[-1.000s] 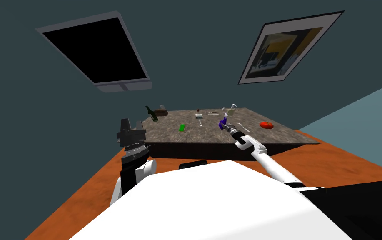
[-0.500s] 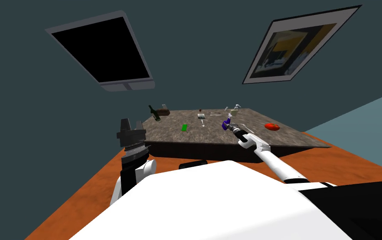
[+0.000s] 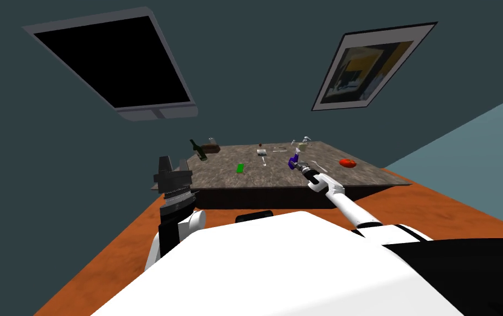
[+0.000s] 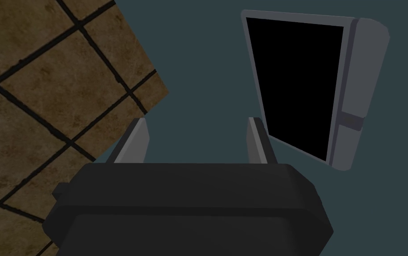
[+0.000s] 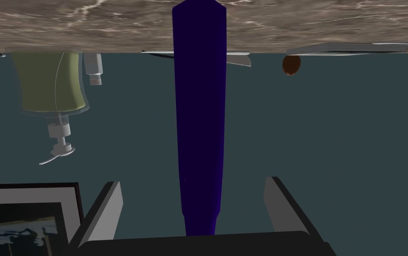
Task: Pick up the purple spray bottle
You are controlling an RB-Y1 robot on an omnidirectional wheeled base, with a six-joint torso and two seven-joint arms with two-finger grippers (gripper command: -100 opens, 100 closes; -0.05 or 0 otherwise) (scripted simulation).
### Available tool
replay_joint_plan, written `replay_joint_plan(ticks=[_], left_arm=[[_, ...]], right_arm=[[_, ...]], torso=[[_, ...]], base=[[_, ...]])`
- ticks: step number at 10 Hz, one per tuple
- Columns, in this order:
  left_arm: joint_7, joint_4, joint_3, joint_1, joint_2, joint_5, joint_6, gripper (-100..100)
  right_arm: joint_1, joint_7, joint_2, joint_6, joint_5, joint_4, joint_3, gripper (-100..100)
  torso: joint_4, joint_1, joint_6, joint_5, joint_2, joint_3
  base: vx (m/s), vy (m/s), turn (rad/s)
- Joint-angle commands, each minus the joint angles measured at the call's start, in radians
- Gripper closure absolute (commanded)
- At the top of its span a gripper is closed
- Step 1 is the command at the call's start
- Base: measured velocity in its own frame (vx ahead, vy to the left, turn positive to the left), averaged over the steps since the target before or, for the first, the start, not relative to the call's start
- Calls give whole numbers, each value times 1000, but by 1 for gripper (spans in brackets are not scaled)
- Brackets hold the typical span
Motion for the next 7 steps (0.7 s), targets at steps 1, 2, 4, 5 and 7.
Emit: replay_joint_plan(ticks=[1,2,4,5,7], left_arm=[[0,0,0,0,0,0,0,0],[0,0,0,0,0,0,0,0],[0,0,0,0,0,0,0,0],[0,0,0,0,0,0,0,0],[0,0,0,0,0,0,0,0]], right_arm=[[-50,13,23,-17,7,50,29,-100],[-84,13,23,-17,7,79,29,-100],[-137,25,43,-37,13,127,54,-100],[-163,25,43,-37,13,151,54,-100],[-211,36,62,-58,19,204,79,-100]], torso=[[0,0,0,0,0,0],[0,0,1,0,0,0],[0,0,0,0,-1,0],[0,0,1,0,0,0],[0,0,0,0,-1,0]], base=[[-21,-7,-149],[-17,-4,-82],[-10,-4,-73],[-15,-2,-98],[-12,-3,-75]])
